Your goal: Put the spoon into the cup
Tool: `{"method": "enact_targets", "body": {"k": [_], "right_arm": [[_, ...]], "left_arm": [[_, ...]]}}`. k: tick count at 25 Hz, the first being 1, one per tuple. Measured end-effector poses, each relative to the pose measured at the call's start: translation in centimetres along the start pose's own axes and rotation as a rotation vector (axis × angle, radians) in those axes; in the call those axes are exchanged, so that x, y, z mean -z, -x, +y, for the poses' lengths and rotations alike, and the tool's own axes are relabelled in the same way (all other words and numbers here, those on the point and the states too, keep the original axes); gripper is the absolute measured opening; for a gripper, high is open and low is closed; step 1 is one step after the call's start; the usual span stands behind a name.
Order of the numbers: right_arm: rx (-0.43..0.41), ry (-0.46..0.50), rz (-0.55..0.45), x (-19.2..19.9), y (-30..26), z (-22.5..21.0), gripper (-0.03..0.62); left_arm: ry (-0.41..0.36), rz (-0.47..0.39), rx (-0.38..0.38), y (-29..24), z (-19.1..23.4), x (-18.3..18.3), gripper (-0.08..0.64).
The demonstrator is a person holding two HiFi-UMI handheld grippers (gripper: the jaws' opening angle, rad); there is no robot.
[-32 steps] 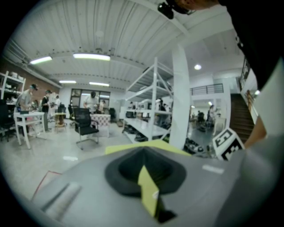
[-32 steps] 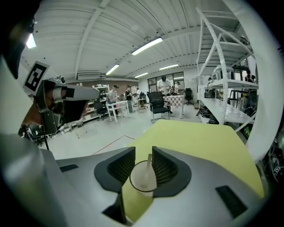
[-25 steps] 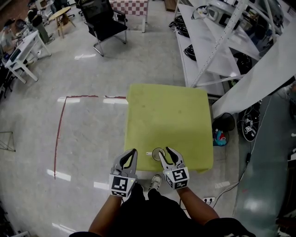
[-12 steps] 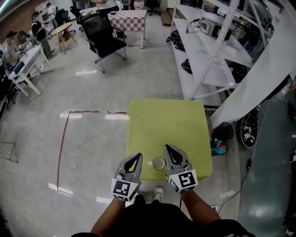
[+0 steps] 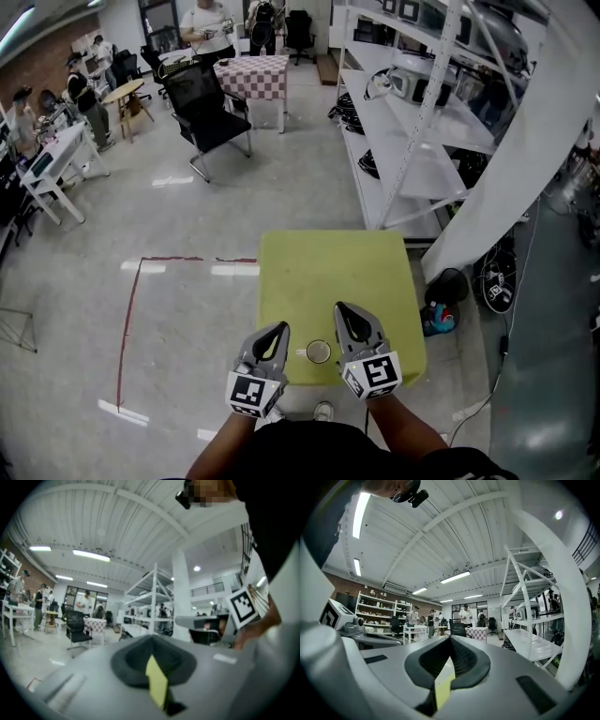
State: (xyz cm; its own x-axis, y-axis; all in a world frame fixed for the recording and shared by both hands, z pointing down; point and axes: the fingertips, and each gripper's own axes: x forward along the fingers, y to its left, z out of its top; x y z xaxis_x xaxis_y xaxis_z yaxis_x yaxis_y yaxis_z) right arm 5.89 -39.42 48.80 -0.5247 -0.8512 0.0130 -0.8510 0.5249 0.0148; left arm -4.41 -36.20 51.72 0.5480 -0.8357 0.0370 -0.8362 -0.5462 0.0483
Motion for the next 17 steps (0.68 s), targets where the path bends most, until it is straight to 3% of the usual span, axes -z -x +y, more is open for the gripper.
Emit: {"method": "enact_targets", "body": {"k": [17], "right_arm": [[0.042, -0.016, 0.026, 1.3, 1.5, -0.4, 0.006]], "left_arm": [[0.009, -0.009, 0.003, 0.5, -0.4, 0.1, 0.006]]}}
